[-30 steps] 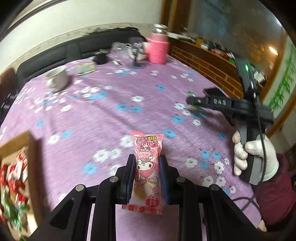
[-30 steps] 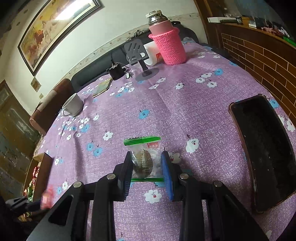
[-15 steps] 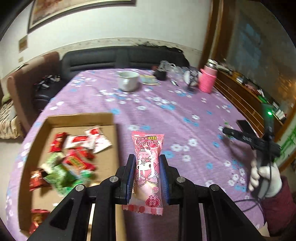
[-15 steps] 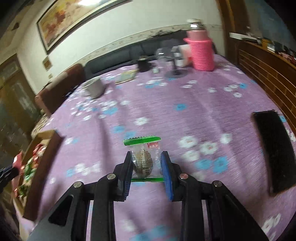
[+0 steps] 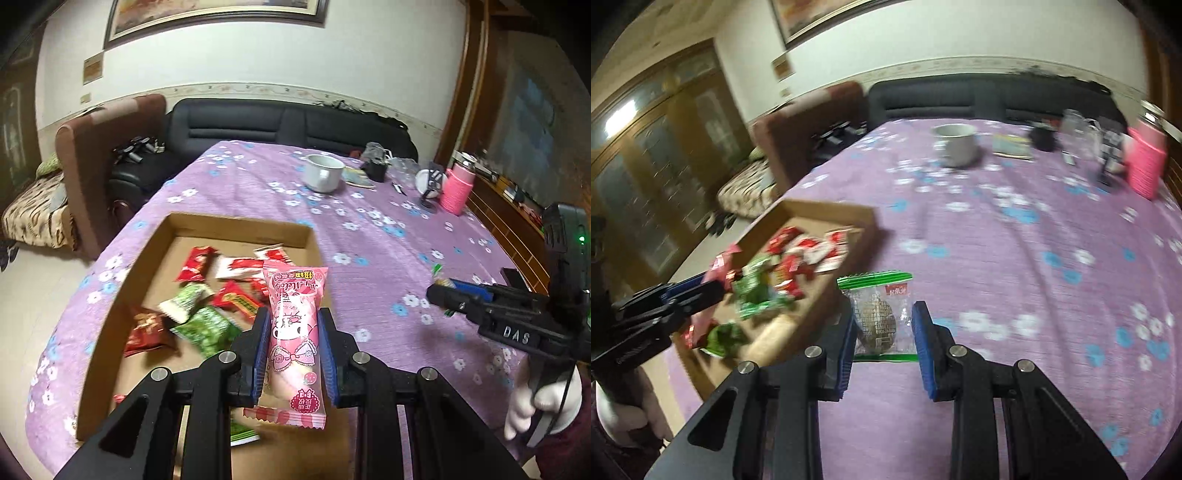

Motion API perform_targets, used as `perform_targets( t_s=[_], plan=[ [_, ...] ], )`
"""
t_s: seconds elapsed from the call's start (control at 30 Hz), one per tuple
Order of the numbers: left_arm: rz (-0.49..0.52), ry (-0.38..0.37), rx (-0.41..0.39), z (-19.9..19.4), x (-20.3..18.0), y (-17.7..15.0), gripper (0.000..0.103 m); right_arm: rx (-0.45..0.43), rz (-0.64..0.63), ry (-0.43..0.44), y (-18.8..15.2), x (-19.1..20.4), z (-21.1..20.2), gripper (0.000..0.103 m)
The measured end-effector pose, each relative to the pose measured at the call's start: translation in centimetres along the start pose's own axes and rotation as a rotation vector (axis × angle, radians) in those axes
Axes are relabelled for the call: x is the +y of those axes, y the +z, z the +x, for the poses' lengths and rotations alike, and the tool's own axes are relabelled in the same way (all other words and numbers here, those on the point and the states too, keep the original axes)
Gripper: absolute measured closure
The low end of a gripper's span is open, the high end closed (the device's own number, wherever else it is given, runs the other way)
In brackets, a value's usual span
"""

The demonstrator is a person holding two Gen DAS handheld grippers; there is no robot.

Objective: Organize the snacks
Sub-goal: 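Carry both packets over the box and release them inside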

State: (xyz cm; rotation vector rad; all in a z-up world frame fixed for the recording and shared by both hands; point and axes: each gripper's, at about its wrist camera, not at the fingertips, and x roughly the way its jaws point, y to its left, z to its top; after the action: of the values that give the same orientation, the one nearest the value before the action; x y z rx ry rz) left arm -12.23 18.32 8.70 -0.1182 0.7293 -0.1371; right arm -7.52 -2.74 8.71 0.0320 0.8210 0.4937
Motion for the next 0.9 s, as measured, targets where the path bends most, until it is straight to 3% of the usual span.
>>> perform_targets(
  t_s=[0.37, 0.67, 0.9],
  plan=[
    [-0.093, 0.074, -0.002, 0.1, 6.1, -0.7, 0.076, 0.077, -0.146, 0.09, 1.0, 9.6, 3.5, 0.074],
    [-0.136, 0.09, 0.015, 1.1, 9.6, -1.0, 0.076, 0.135, -0.199, 0.121, 1.0, 13.9, 6.7, 0.074],
    [-0.16, 0.081, 0.031, 1.9, 10.5, -1.2, 0.076, 0.166, -0.229, 0.097, 0.7, 15.0, 8.5, 0.074]
  ],
)
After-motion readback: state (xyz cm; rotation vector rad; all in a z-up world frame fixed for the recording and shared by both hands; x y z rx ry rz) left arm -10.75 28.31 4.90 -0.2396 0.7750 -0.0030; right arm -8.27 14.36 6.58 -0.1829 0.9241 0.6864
